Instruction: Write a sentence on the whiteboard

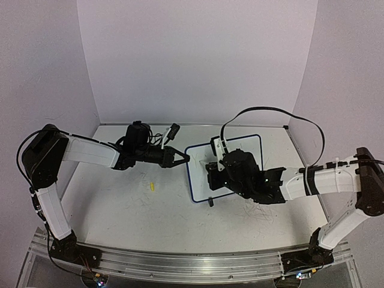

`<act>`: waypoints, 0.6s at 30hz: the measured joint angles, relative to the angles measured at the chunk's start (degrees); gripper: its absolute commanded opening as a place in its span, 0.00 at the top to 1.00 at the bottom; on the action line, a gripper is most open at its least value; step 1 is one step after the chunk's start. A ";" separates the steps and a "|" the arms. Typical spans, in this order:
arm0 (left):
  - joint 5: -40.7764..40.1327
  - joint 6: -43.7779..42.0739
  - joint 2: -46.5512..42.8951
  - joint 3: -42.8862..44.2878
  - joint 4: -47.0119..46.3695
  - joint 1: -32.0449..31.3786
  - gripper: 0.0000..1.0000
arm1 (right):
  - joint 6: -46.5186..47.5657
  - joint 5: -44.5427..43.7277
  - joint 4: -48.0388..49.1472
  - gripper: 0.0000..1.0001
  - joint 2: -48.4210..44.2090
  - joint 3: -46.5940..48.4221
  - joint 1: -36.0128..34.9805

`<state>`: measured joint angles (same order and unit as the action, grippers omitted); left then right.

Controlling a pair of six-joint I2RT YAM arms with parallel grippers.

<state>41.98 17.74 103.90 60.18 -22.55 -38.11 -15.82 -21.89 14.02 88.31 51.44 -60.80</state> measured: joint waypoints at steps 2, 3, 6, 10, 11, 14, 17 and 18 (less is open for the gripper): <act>0.00 0.02 0.00 0.00 0.01 0.00 1.00 | 0.13 -0.07 0.00 1.00 0.03 0.00 0.00; 0.00 0.02 0.00 0.00 0.01 0.00 1.00 | 0.14 -0.14 0.00 1.00 0.03 0.03 0.00; 0.00 0.00 0.00 0.00 0.01 0.00 1.00 | 0.29 -0.37 -0.02 1.00 0.03 0.24 0.00; 0.00 0.00 0.00 0.00 0.01 0.00 1.00 | 0.59 -0.68 0.09 1.00 0.06 0.62 0.00; 0.00 0.00 0.00 0.00 0.00 0.00 1.00 | 0.67 -0.73 0.11 1.00 0.10 0.70 0.00; 0.02 0.00 0.00 0.00 -0.01 0.00 1.00 | 0.79 -0.79 0.09 1.00 0.41 0.97 0.00; 0.00 0.00 0.00 0.00 0.01 0.00 1.00 | 0.83 -0.77 0.13 1.00 0.99 1.31 0.00; 0.00 0.00 0.00 0.00 0.01 0.00 1.00 | 0.83 -0.77 0.13 1.00 1.09 1.31 0.00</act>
<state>41.98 17.74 103.90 60.18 -22.55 -38.11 -14.98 -22.65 14.15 89.40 52.75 -60.80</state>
